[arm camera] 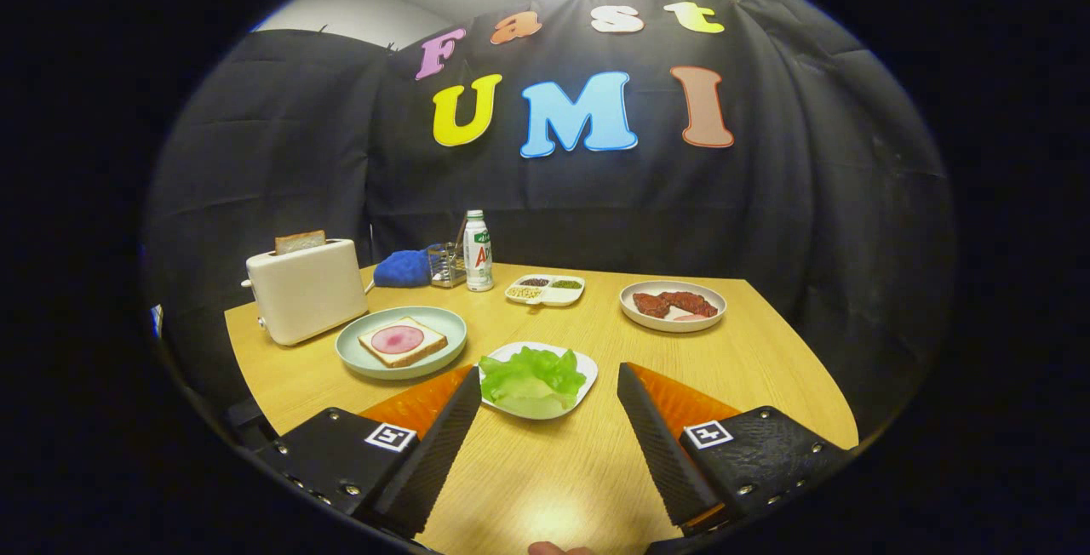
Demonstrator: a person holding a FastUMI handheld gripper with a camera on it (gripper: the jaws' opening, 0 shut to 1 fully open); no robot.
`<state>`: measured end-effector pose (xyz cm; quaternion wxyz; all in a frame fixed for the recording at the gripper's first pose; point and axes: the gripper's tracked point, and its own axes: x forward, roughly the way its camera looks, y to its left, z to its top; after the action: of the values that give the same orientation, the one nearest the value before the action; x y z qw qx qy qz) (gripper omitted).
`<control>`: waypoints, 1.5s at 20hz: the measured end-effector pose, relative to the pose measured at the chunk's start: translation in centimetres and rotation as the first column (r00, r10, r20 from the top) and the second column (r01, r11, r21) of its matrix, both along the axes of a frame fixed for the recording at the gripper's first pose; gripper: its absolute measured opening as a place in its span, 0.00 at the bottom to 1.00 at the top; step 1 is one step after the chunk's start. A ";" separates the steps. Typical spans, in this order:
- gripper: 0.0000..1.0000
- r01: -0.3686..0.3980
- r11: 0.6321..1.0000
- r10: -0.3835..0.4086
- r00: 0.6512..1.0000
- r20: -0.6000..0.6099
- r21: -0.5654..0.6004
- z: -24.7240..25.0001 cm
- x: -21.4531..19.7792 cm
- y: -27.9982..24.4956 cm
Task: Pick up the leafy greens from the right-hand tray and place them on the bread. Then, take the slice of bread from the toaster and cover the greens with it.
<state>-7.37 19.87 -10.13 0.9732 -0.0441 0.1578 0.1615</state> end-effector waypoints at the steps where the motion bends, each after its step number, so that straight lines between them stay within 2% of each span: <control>1: 0.99 -0.002 1.000 0.002 1.000 -0.018 -0.004 -0.4 0.4 0.3; 10: 0.99 -0.003 1.000 0.001 0.984 -0.181 -0.011 -4.8 4.5 2.0; 11: 0.95 -0.010 1.000 0.005 0.980 -0.200 -0.022 -5.2 4.6 2.0; 12: 0.80 -0.028 1.000 0.025 0.976 -0.214 -0.013 -5.5 4.7 2.4; 13: 0.74 -0.037 0.999 0.040 0.975 -0.217 0.019 -5.5 5.0 2.9; 15: 0.18 -0.003 0.997 0.019 0.977 -0.214 0.075 -4.9 5.4 2.6; 16: 0.04 -0.017 0.998 0.030 0.976 -0.216 0.061 -5.3 5.4 2.6; 22: 0.04 -0.072 0.997 0.072 0.990 -0.118 0.006 -3.4 5.1 4.0; 30: 0.04 -0.093 0.996 0.093 0.996 -0.017 0.018 0.5 4.4 6.1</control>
<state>-2.94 26.00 -9.59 0.9635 -0.0417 0.1629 0.2083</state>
